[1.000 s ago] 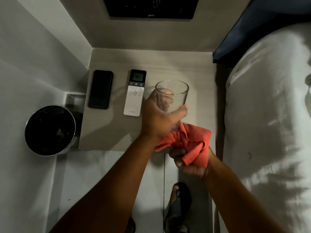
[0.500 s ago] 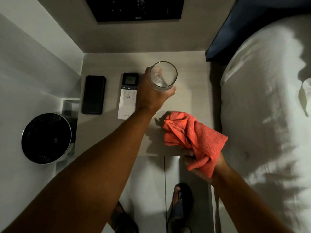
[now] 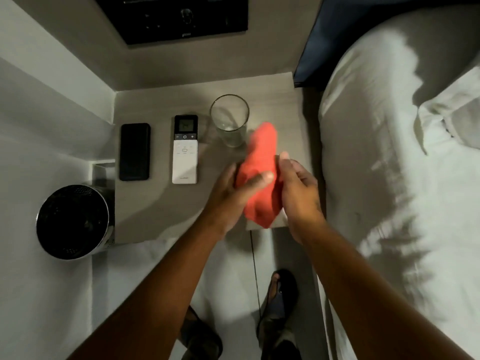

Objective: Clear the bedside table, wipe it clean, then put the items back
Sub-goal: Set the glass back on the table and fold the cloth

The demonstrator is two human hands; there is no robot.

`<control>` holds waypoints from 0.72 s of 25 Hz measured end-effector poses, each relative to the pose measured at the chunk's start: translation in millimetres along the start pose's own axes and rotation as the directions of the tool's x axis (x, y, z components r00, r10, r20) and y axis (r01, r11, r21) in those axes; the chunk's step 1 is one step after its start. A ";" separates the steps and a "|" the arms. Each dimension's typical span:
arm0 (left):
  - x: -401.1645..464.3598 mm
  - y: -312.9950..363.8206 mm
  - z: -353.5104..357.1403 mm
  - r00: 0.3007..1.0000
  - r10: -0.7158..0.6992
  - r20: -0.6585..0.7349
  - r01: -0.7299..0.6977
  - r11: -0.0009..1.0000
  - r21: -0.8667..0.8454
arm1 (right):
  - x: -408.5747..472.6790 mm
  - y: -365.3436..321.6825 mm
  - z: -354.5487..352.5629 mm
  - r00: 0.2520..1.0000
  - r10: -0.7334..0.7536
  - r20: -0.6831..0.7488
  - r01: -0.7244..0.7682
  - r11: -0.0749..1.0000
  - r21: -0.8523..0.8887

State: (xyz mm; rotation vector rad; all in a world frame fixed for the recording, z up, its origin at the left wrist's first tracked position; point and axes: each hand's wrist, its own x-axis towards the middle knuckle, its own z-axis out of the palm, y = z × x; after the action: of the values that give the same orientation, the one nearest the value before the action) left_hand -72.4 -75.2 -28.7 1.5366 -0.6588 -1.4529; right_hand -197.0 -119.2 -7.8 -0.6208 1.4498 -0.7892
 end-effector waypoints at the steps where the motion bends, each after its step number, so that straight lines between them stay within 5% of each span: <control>1: -1.3 1.9 5.5 0.994 -0.059 0.092 0.059 0.998 0.008 | -6.8 -0.8 -1.3 1.000 -0.005 0.021 0.005 0.999 0.035; 4: 1.1 21.4 19.1 0.992 -0.085 0.095 0.092 0.993 -0.069 | 3.4 -27.0 -10.8 0.982 0.164 -0.094 -0.160 0.986 0.055; 7: -11.8 44.0 41.0 0.965 -0.125 0.232 0.165 0.973 -0.163 | -11.6 -60.9 -47.0 0.843 0.467 0.267 -0.517 0.840 0.165; 9: -29.8 61.3 61.7 0.926 -0.163 0.340 0.219 0.967 -0.132 | -33.8 -78.9 -78.9 0.822 0.435 0.366 -0.544 0.789 0.284; 14: -82.8 93.4 135.7 0.811 -0.234 0.535 0.263 0.965 0.024 | -111.9 -106.1 -177.1 0.990 0.138 0.027 -0.128 0.805 0.579; 18: -135.6 93.4 235.1 0.567 -0.366 0.737 0.176 0.929 0.326 | -195.2 -92.1 -284.7 0.915 -0.015 -0.404 0.263 0.781 0.566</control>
State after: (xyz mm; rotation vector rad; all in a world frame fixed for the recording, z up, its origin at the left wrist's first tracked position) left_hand -304.4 -59.2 139.6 1.1039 -1.1630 -2.4223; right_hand -480.3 3.8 171.8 -0.0658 1.3787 -1.4913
